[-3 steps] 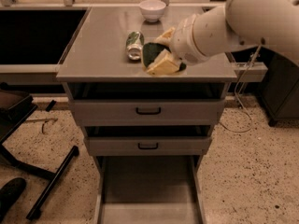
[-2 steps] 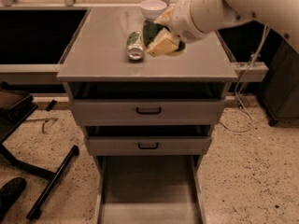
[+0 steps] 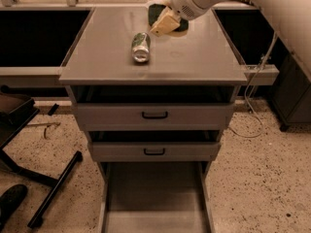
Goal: Pick sponge from bottom drawer and place on counter
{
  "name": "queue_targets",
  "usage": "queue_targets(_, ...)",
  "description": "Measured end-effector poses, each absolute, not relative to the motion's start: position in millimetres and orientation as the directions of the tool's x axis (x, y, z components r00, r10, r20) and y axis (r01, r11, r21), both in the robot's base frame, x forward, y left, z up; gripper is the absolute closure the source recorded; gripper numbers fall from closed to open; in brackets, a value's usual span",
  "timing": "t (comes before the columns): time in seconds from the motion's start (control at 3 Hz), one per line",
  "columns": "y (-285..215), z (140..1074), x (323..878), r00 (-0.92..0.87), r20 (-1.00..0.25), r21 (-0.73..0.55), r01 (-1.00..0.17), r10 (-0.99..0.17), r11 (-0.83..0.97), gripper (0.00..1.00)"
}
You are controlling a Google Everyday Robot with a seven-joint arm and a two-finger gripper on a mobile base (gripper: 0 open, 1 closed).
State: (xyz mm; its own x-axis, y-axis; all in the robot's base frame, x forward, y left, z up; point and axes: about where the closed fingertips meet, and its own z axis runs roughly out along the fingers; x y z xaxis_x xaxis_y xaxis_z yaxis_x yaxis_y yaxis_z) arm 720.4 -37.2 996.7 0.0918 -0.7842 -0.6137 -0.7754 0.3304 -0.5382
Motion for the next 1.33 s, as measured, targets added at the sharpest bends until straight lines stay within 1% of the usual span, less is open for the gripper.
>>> queue_targets(0.67, -59, 952, 765, -0.08, -0.634, -0.416, -0.803, -0.769, 0.427, 1.0)
queue_targets(1.33, -71, 901, 778, -0.204, -0.609, -0.293, -0.84, -0.766, 0.456, 1.0)
